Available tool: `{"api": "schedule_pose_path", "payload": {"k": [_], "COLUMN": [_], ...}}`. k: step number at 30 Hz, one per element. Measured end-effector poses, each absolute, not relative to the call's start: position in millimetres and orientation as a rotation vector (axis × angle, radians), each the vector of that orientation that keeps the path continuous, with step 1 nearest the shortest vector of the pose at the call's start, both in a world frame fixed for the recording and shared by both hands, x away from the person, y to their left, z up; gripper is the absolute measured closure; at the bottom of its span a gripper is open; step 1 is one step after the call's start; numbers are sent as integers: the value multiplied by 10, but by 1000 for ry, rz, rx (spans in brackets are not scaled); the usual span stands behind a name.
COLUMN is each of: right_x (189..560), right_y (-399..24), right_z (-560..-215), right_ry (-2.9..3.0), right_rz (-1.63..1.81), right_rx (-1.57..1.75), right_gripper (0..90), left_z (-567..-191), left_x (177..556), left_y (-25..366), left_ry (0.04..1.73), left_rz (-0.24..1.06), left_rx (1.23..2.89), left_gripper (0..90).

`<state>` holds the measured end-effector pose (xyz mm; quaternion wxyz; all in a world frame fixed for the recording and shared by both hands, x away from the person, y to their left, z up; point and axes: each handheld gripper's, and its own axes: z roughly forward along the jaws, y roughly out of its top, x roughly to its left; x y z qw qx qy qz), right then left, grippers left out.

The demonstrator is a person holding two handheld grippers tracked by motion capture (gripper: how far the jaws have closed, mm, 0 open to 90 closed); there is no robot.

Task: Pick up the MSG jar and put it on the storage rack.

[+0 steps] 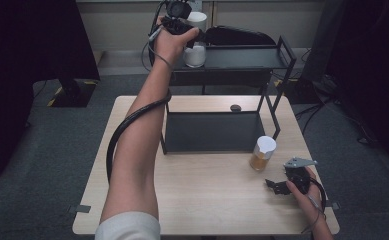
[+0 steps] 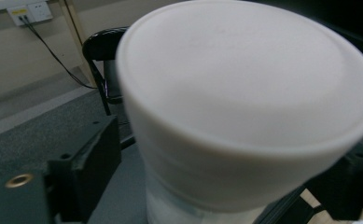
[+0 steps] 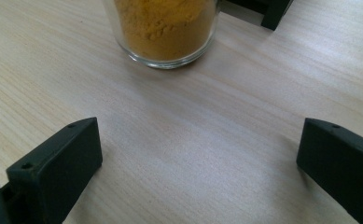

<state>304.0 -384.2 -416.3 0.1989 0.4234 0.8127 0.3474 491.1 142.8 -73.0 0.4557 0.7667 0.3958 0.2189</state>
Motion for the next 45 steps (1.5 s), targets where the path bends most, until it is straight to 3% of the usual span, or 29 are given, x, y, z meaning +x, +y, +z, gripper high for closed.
{"api": "schedule_pose_path", "payload": {"k": [2, 10, 45], "right_x": [3040, 3040, 3034], "right_y": [-3842, -3842, -3839], "right_z": [-4163, -4163, -4166], "right_ry": [2273, 2273, 2270], "right_rz": [972, 972, 973], "right_rx": [1184, 1184, 1185], "right_gripper": [0, 0, 0], "left_z": [-739, -792, -1529], "left_x": [4887, 4750, 4118], "left_y": [1455, 1540, 1763], "left_ry": [983, 985, 835], "left_rz": [518, 485, 414], "left_rx": [1876, 1850, 1850], "left_gripper": [53, 10, 22]}}
